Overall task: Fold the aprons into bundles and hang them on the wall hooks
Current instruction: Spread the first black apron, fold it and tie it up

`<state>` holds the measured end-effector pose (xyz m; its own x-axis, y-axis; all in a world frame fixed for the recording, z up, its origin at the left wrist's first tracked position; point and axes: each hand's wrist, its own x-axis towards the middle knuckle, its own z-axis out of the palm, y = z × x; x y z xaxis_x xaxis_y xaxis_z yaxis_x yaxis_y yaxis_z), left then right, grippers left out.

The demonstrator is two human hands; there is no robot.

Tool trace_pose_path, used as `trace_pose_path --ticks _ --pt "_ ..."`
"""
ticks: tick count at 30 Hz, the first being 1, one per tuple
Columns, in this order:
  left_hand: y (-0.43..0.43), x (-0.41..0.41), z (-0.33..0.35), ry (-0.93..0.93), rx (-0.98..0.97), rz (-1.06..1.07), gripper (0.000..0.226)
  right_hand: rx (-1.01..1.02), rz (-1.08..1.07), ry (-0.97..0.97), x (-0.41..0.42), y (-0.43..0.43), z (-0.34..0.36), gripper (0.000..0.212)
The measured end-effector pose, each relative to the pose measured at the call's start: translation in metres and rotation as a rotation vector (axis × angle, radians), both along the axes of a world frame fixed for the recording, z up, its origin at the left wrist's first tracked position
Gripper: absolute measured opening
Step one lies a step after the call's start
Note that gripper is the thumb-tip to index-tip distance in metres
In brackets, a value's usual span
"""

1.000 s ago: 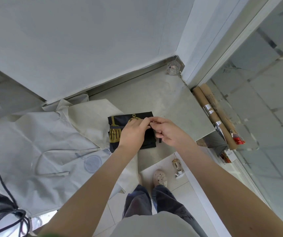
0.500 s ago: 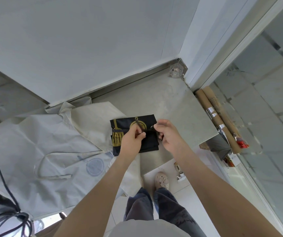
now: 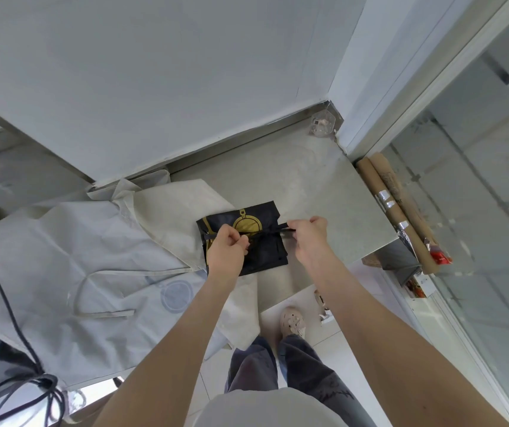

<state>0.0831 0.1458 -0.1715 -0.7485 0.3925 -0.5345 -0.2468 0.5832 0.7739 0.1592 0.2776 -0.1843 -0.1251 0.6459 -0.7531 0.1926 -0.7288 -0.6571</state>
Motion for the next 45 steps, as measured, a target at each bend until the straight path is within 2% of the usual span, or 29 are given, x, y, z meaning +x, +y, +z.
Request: trace_pose_path --ticks 4,8,10,13,16,19,23,25,28,31,34,37,40,43,45 --pt "-0.004 -0.011 0.005 -0.054 -0.012 -0.044 0.006 0.129 0.234 -0.063 0.011 0.009 0.003 0.028" --pt "-0.020 -0.027 0.012 0.023 -0.081 -0.010 0.013 0.580 0.599 -0.258 0.000 0.010 0.017 0.028" --pt "-0.025 -0.033 0.014 0.104 -0.135 -0.001 0.014 0.747 0.827 -0.206 -0.018 -0.003 0.029 0.026" --pt "-0.032 -0.039 0.019 0.208 -0.163 0.010 0.022 0.777 1.310 -0.176 -0.039 -0.030 0.038 0.027" --pt "-0.042 -0.049 0.022 0.152 -0.268 0.022 0.023 0.799 1.559 -0.292 -0.049 -0.046 0.032 0.031" --pt "-0.050 -0.051 0.015 0.092 -0.379 -0.160 0.024 0.787 1.564 -0.293 -0.052 -0.050 0.030 0.021" --pt "-0.047 -0.044 0.019 0.049 -0.264 -0.219 0.035 0.629 1.313 -0.051 -0.050 -0.046 0.040 0.019" --pt "-0.042 -0.043 0.026 0.068 -0.218 -0.222 0.038 0.591 1.242 -0.002 -0.047 -0.042 0.049 0.020" --pt "-0.030 -0.046 0.036 0.180 -0.219 -0.247 0.039 0.591 1.252 0.056 -0.043 -0.036 0.064 0.021" --pt "-0.017 -0.051 0.058 0.326 -0.225 -0.267 0.035 0.583 1.312 0.085 -0.041 -0.031 0.087 0.015" --pt "-0.012 -0.058 0.081 0.395 -0.225 -0.221 0.033 0.552 1.362 0.076 -0.042 -0.019 0.113 0.009" --pt "-0.011 -0.070 0.109 0.390 -0.184 -0.116 0.035 0.629 1.331 -0.018 -0.044 -0.002 0.137 0.005" --pt "-0.009 -0.081 0.141 0.448 -0.224 -0.157 0.034 0.798 1.319 -0.117 -0.052 0.009 0.162 0.007" --pt "-0.012 -0.095 0.175 0.561 -0.252 -0.095 0.031 0.914 1.303 -0.086 -0.066 0.013 0.198 0.011" --pt "-0.014 -0.100 0.197 0.567 -0.199 -0.025 0.029 0.942 1.325 -0.053 -0.072 0.015 0.218 0.019"
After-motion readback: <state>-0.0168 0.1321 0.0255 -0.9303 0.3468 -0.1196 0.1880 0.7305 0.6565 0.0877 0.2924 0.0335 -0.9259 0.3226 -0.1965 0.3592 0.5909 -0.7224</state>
